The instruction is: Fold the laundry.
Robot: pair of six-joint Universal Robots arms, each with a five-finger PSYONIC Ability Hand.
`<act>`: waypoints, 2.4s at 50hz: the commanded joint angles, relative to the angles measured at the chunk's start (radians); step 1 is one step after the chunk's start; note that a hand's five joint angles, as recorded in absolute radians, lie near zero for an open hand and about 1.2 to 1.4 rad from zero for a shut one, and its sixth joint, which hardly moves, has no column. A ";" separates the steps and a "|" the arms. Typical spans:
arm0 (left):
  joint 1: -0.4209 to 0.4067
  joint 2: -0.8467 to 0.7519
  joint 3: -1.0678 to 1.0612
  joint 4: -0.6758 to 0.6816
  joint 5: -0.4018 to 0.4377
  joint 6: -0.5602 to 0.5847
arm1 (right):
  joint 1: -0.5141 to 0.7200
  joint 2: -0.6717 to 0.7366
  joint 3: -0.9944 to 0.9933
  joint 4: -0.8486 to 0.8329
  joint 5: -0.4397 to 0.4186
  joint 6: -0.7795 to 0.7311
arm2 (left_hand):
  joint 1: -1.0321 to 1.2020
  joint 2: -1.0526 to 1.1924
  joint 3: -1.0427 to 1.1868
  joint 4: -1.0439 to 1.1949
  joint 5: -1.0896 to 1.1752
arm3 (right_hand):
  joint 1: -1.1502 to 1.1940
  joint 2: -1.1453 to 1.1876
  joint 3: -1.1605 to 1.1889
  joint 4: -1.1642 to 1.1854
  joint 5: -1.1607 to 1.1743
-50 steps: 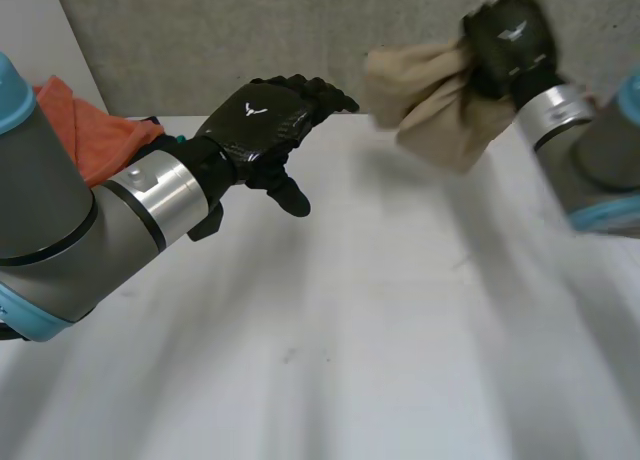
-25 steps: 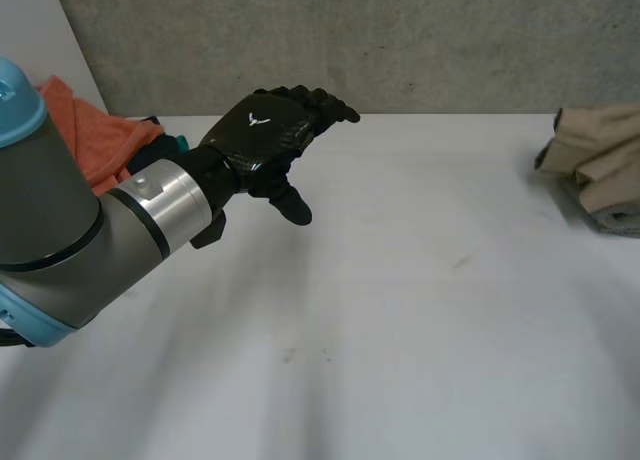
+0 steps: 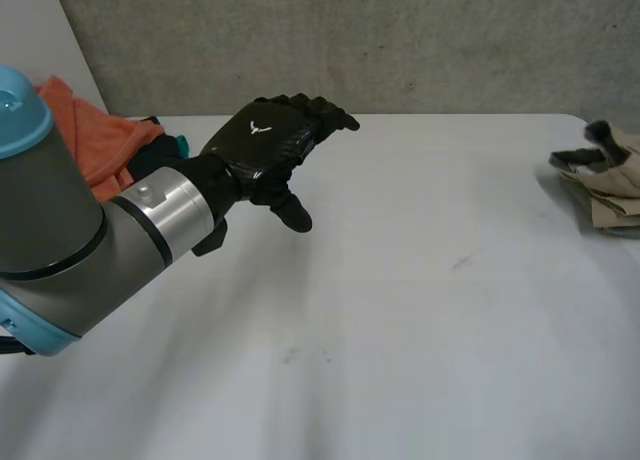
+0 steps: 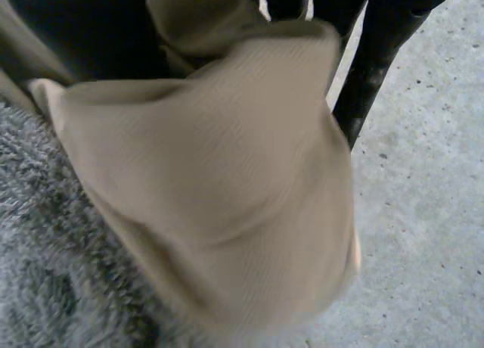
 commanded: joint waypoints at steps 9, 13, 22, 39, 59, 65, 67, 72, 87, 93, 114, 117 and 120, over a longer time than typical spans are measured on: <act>0.001 0.003 0.004 0.000 0.000 -0.001 | -0.030 -0.357 0.255 0.162 0.185 -0.001 | 0.016 0.013 0.018 0.012 0.011 | -0.339 -0.419 -0.445 -0.453 -0.478; 0.000 0.006 0.004 0.000 0.000 -0.003 | -0.075 -0.432 0.323 0.239 0.190 -0.002 | 0.016 0.013 0.018 0.012 0.011 | -0.339 -0.419 -0.445 -0.453 -0.478; 0.000 0.014 0.008 0.000 0.000 -0.006 | -0.247 -0.489 0.334 0.415 0.247 -0.051 | 0.013 0.010 0.016 0.009 0.009 | -0.339 -0.419 -0.445 -0.453 -0.478; 0.014 0.014 0.048 0.009 -0.053 -0.021 | -0.097 -0.699 0.177 0.420 0.690 -0.235 | 0.013 0.010 0.016 0.009 0.009 | -0.339 -0.419 -0.445 -0.453 -0.478; 0.480 -0.323 0.255 0.239 -0.308 0.204 | 0.807 -0.862 0.763 0.312 0.471 -0.422 | -0.025 -0.028 -0.023 -0.029 -0.030 | -0.339 -0.419 -0.445 -0.453 -0.478; 0.543 -0.549 0.415 0.279 -0.236 0.423 | 0.849 -0.807 0.820 0.326 0.501 -0.565 | -0.010 -0.013 -0.008 -0.015 -0.015 | -0.339 -0.419 -0.445 -0.453 -0.478; 0.555 -0.593 0.446 0.291 -0.204 0.433 | 0.847 -0.807 0.835 0.328 0.523 -0.590 | -0.010 -0.013 -0.008 -0.015 -0.015 | -0.339 -0.419 -0.445 -0.453 -0.478; 0.566 -0.723 0.551 0.333 -0.158 0.436 | 0.835 -0.803 0.858 0.328 0.547 -0.588 | 0.133 0.130 0.135 0.128 0.128 | -0.339 -0.419 -0.445 -0.453 -0.478; 0.587 -0.869 0.711 0.348 -0.162 0.439 | 0.833 -0.802 0.886 0.328 0.550 -0.585 | 1.128 1.125 1.131 1.124 1.124 | -0.339 -0.419 -0.445 -0.453 -0.478; 0.574 -0.816 0.661 0.379 -0.178 0.434 | 0.832 -0.803 0.886 0.329 0.552 -0.587 | 1.128 1.125 1.131 1.124 1.124 | -0.339 -0.419 -0.445 -0.453 -0.478; 0.584 -0.713 0.521 0.203 -0.130 0.424 | 0.827 -0.797 0.887 0.328 0.547 -0.587 | 0.136 0.134 0.139 0.132 0.132 | -0.339 -0.419 -0.445 -0.453 -0.478; 0.584 -0.724 0.519 0.198 -0.129 0.424 | 0.827 -0.790 0.886 0.328 0.546 -0.587 | 0.142 0.139 0.145 0.138 0.138 | -0.339 -0.419 -0.445 -0.453 -0.478; 0.584 -0.745 0.530 0.198 -0.129 0.425 | 0.827 -0.782 0.886 0.328 0.544 -0.588 | 0.148 0.145 0.151 0.144 0.144 | -0.339 -0.419 -0.445 -0.453 -0.478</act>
